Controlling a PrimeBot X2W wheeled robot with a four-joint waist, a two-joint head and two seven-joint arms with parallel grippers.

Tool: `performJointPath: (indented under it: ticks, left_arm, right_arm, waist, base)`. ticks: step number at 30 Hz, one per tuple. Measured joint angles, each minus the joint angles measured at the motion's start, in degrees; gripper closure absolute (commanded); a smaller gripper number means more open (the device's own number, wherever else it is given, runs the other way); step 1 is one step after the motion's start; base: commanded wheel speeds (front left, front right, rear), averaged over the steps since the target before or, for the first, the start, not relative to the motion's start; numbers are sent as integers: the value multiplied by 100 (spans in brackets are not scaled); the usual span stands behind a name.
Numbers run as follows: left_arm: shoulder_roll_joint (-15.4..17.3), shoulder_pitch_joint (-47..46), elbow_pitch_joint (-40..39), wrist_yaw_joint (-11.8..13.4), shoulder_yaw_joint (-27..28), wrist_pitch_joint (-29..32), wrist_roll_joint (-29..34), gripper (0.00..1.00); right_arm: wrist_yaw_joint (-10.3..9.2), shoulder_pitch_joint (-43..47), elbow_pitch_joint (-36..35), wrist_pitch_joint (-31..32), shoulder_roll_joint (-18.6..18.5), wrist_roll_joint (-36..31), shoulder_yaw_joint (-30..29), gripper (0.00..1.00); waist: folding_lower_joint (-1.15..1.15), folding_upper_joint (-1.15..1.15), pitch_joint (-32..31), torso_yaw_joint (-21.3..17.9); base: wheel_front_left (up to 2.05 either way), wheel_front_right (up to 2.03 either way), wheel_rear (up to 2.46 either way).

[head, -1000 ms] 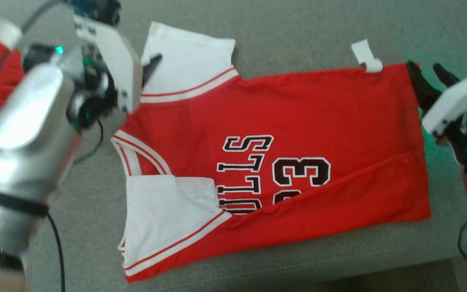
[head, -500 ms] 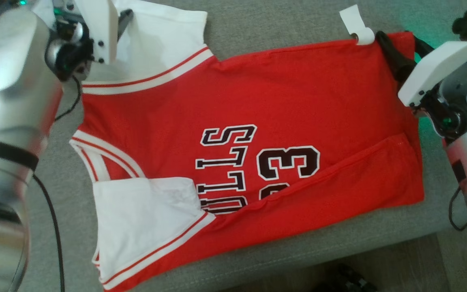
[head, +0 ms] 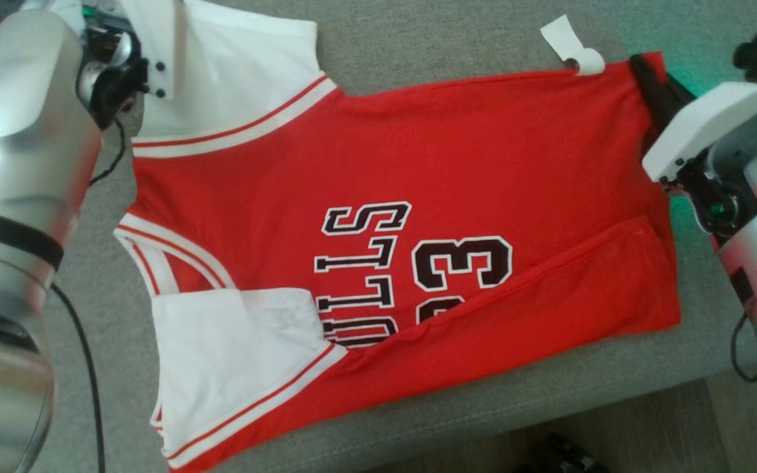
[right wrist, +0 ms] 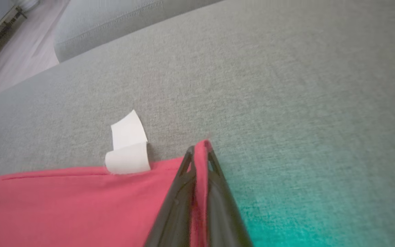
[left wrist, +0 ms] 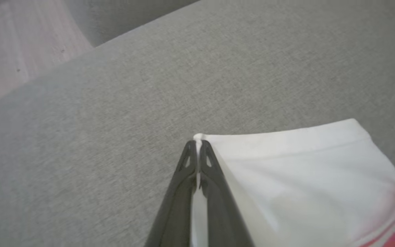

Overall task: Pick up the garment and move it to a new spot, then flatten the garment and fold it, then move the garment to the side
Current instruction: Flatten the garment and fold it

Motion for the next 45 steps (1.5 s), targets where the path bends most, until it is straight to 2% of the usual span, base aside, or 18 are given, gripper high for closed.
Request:
performJointPath:
  ticks: [7,14,18,21,25,26,27,32,39,45]
  left_arm:
    - [0,-2,303,47,-21,-425,78,100]
    - [-94,7,435,-24,-8,-671,-120,100]
    - [-98,98,292,-66,-49,-575,-341,100]
    - [-9,404,-218,-70,-233,-371,-667,100]
    - [385,877,-980,-70,-449,-7,-1210,100]
    - [521,978,-1177,-70,-492,109,-1345,100]
    - [795,1144,-1557,-70,-633,326,-1536,100]
    - [1324,1477,-2439,-70,-854,821,-1844,100]
    - [1714,2035,-3276,-62,-1022,1480,-2262,100]
    - [2000,2502,-4047,136,-1170,2159,-2689,100]
  right_arm:
    - [0,-114,413,-745,34,47,33,100]
    - [0,-198,530,-1001,54,215,300,100]
    - [0,-136,476,-1057,-34,335,553,100]
    - [0,91,431,-1110,-171,408,691,100]
    - [0,429,437,-1154,-355,511,896,100]
    - [0,472,438,-1159,-375,541,948,100]
    - [-1,511,444,-1165,-385,579,1026,100]
    - [0,514,467,-1179,-461,694,1237,100]
    - [0,532,494,-1107,-636,749,1564,100]
    - [0,583,488,-880,-832,815,1911,100]
  waist:
    - [0,0,-129,91]
    - [0,0,-450,190]
    - [0,0,-726,262]
    - [0,0,-945,328]
    - [0,0,-1205,424]
    - [0,0,-1259,451]
    - [0,0,-1354,501]
    - [0,0,-1511,623]
    - [0,0,-1663,735]
    - [0,0,-1772,795]
  base:
    - [0,0,0]
    - [0,0,0]
    - [0,0,0]
    - [0,0,0]
    - [0,0,0]
    - [0,0,0]
    - [0,0,0]
    - [0,0,0]
    - [0,0,0]
    - [0,0,0]
